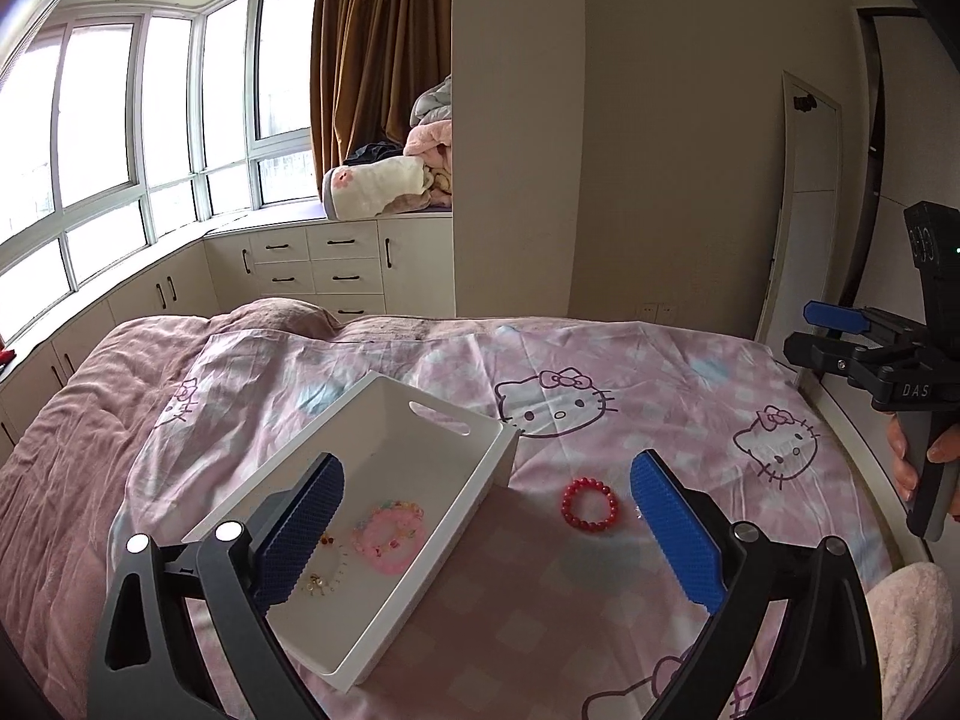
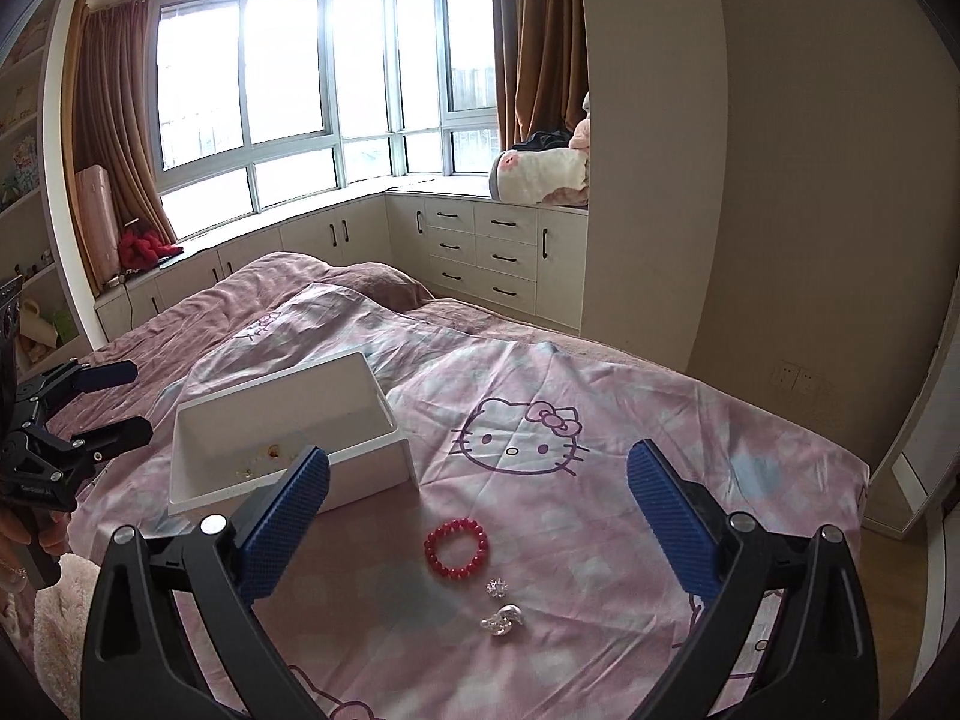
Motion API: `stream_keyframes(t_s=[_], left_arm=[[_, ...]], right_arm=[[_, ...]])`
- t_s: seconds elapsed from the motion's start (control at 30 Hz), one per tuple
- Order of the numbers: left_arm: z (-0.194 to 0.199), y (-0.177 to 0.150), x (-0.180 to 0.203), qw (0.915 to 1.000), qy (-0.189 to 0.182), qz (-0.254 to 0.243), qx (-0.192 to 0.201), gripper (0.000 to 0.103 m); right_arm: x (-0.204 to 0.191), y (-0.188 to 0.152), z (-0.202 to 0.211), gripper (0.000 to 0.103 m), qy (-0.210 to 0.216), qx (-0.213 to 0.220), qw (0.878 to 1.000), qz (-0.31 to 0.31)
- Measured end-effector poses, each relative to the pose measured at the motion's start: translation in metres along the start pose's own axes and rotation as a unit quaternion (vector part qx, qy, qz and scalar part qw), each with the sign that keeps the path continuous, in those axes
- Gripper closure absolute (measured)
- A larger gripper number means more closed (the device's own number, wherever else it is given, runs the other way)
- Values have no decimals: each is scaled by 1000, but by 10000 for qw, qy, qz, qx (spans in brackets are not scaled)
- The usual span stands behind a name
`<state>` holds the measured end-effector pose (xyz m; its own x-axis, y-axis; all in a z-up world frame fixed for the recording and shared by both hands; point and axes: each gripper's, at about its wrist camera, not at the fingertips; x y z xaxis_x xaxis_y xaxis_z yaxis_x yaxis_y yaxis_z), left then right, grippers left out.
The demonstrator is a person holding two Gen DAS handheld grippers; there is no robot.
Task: Organize jewelry
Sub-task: 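Move both tools back toward the red bracelet and silver charms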
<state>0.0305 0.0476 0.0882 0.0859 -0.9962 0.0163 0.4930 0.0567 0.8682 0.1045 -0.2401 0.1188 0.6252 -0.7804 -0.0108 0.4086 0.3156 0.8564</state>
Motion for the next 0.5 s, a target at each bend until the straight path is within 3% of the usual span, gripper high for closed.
stream_keyframes(t_s=[0.17,0.5], left_arm=[[-2,-10,22,9997,-206,-17,115,3],[-38,-35,56,9990,-252,-276,-239,3]], right_arm=[[19,-23,1,5,-206,-139,9996,-108],[32,-66,-13,5,-625,-419,9972,48]])
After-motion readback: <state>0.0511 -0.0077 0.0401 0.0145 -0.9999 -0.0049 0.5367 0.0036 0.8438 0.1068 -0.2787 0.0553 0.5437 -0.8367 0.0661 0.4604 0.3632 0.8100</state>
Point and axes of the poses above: each gripper's, at about its wrist camera, not at the fingertips, and z roughly against the way its jaws point, x to its right, y to its top, and after that the axes turned 2 degrees about x, right-handed
